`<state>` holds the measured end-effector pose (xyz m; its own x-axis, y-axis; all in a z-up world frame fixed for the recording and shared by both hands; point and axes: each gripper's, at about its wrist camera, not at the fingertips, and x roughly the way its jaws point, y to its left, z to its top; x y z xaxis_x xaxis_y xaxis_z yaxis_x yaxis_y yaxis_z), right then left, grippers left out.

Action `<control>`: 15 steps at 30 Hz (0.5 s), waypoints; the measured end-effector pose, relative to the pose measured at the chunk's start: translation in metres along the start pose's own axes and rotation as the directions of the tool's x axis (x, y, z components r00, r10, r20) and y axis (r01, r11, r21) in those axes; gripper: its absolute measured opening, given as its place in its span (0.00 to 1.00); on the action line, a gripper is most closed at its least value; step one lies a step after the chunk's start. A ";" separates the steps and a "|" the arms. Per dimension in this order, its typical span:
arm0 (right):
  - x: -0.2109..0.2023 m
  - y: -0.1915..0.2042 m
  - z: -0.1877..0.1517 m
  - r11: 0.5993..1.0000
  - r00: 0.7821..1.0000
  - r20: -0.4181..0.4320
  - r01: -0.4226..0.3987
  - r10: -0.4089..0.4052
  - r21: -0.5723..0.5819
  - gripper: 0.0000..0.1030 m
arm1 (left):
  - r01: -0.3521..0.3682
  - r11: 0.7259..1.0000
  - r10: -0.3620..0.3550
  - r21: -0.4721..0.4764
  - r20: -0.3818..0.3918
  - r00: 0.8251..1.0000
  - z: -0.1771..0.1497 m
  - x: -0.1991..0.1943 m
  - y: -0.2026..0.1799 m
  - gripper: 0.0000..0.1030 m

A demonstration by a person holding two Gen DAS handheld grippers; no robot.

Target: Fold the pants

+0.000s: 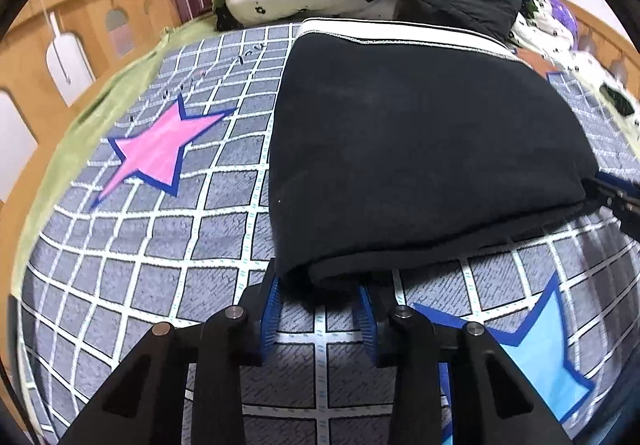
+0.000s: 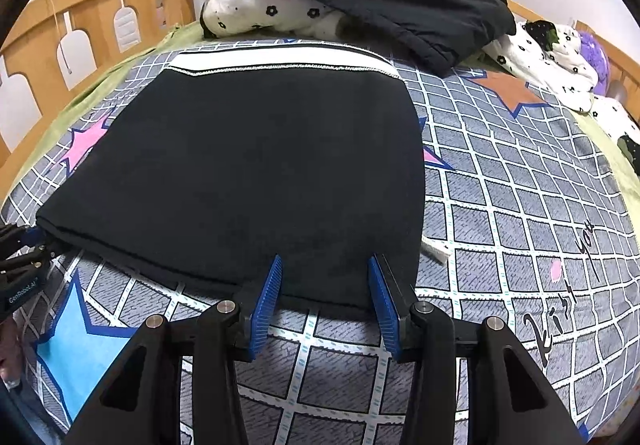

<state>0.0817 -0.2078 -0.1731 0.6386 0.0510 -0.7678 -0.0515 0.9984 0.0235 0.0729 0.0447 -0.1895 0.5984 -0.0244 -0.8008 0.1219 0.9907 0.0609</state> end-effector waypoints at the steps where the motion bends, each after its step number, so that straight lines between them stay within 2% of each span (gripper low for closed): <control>1: -0.002 -0.001 -0.001 1.000 1.000 0.003 0.000 0.000 0.002 0.43 | 0.020 1.000 -0.021 -0.021 -0.005 1.000 0.000 -0.002 0.002 0.32; 4: -0.009 -0.001 -0.001 1.000 1.000 0.013 -0.002 0.002 0.010 0.43 | 0.067 0.995 -0.067 -0.069 0.003 0.998 -0.001 -0.009 0.011 0.33; 5: -0.012 -0.002 0.000 1.000 1.000 0.018 -0.005 0.005 0.013 0.43 | 0.074 0.994 -0.074 -0.078 0.007 0.997 -0.001 -0.011 0.012 0.34; 7: -0.020 -0.002 0.000 1.000 1.000 0.029 -0.007 0.006 0.018 0.43 | 0.074 0.993 -0.072 -0.095 0.022 0.997 -0.003 -0.018 0.014 0.45; 11: -0.042 -0.003 0.002 1.000 0.998 0.069 0.001 -0.003 0.032 0.44 | 0.079 0.991 -0.075 -0.106 0.047 0.996 0.000 -0.037 0.013 0.46; 15: -0.068 -0.005 0.006 0.998 0.995 0.102 -0.008 0.001 0.063 0.44 | 0.111 0.987 -0.099 -0.114 0.103 0.990 0.006 -0.068 0.007 0.56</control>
<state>0.0434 -0.2161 -0.1167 0.7136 0.0543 -0.6984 -0.0079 0.9975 0.0696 0.0378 0.0526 -0.1311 0.6615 -0.1363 -0.7375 0.0965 0.9906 -0.0966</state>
